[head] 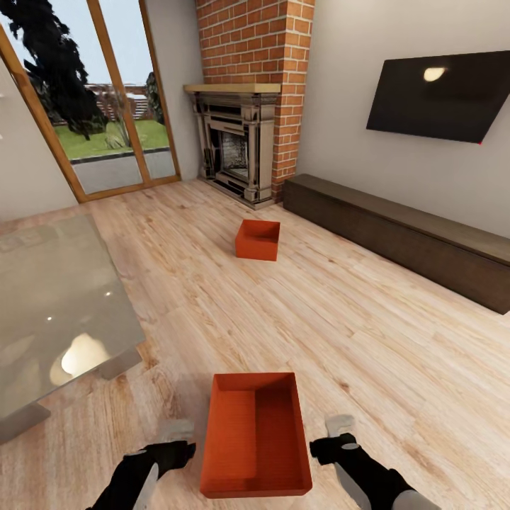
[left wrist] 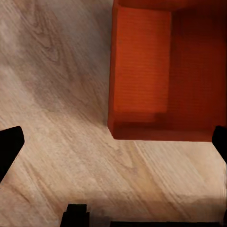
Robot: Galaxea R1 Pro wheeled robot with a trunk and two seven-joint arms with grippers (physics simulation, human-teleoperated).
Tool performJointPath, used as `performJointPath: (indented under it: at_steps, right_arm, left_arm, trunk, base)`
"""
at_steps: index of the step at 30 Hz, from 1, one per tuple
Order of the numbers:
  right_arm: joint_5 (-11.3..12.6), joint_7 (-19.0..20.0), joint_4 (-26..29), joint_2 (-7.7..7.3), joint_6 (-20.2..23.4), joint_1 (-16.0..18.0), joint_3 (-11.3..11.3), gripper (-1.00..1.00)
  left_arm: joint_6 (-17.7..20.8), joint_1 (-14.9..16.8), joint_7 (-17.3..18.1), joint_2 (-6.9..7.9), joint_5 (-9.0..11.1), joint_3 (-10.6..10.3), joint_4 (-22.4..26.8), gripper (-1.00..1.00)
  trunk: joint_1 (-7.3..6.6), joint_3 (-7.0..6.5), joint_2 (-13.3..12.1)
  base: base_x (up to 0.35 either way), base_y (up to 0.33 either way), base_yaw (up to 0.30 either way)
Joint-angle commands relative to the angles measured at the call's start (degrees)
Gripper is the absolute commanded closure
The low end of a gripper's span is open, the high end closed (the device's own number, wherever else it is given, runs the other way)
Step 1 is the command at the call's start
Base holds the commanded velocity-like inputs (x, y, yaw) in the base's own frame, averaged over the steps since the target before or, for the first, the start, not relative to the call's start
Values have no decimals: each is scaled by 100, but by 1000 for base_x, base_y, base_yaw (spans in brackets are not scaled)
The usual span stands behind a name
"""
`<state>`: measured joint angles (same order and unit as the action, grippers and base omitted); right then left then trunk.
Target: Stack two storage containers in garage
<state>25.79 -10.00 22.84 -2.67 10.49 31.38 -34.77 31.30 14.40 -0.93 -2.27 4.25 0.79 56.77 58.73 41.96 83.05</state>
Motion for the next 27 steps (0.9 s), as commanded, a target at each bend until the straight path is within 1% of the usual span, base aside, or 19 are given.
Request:
performJointPath:
  at_steps: [1,2,5,6,7,8,10,11,13,14,16,19,21,23,25,26,27]
  right_arm:
    - [49,-60,18,-7,46,96,-48,-100]
    - [49,-71,18,-5,50,141,-48,-100]
    - [49,-159,18,18,70,443,-48,-100]
    - [49,-170,18,20,76,481,-48,-100]
    - [49,-194,18,31,109,590,-46,-100]
    - [49,-200,18,36,122,625,-47,-100]
    - [53,-218,18,51,138,717,-44,-100]
    - [56,-224,18,56,129,730,-43,-100]
    - [66,-264,18,67,68,761,-41,-100]
    - [68,-273,18,70,47,765,-40,-100]
    - [75,-294,17,76,-26,773,-40,-100]
    - [91,-315,-52,150,-179,780,-39,-100]
    - [99,-326,-124,188,-264,781,-37,-100]
    - [111,-332,-379,279,-403,782,-22,-100]
    - [167,-336,-722,381,-633,787,9,-100]
    - [192,-340,-793,398,-692,793,13,-100]
    - [269,-353,-911,424,-781,815,21,-100]
  left_arm:
    - [82,130,-11,-12,42,9,5,-100]
    - [102,189,-11,-15,42,9,4,-100]
    - [198,554,-12,-25,41,9,-89,-100]
    - [216,608,-12,-26,40,9,-125,-100]
    - [262,807,-12,-37,34,9,-301,-100]
    - [271,883,-12,-51,30,9,-387,-100]
    - [273,1166,-12,-129,-6,4,-803,-100]
    - [266,1230,-14,-145,-19,3,-916,-100]
    - [231,1473,-29,-197,-82,1,-1352,-100]
    - [216,1525,-33,-206,-98,1,-1444,-100]
    - [132,1663,-42,-224,-150,1,-1683,-100]
    - [-118,1916,-69,-275,-253,0,-2156,-100]
    - [-191,2055,-135,-318,-336,0,-2494,-100]
    - [-357,2291,-237,-378,-437,0,-3073,-100]
    - [-685,2454,-286,-420,-484,-2,-3572,-100]
    - [-755,2477,-293,-425,-489,-3,-3666,-100]
    - [-868,2510,-303,-427,-498,-7,-3826,-100]
  trunk:
    - [0,6,3]
    - [0,6,3]
    - [0,6,3]
    - [0,6,3]
    - [0,6,3]
    - [0,6,3]
    - [0,6,3]
    - [0,6,3]
    - [0,6,3]
    - [0,6,3]
    - [0,6,3]
    - [0,6,3]
    - [0,6,3]
    - [0,6,3]
    - [0,6,3]
    - [0,6,3]
    - [0,6,3]
  base:
    - [0,0,0]
    - [0,0,0]
    - [0,0,0]
    - [0,0,0]
    - [0,0,0]
    - [0,0,0]
    - [0,0,0]
    - [0,0,0]
    - [0,0,0]
    - [0,0,0]
    - [0,0,0]
    - [0,0,0]
    - [0,0,0]
    - [0,0,0]
    - [0,0,0]
    - [0,0,0]
    - [0,0,0]
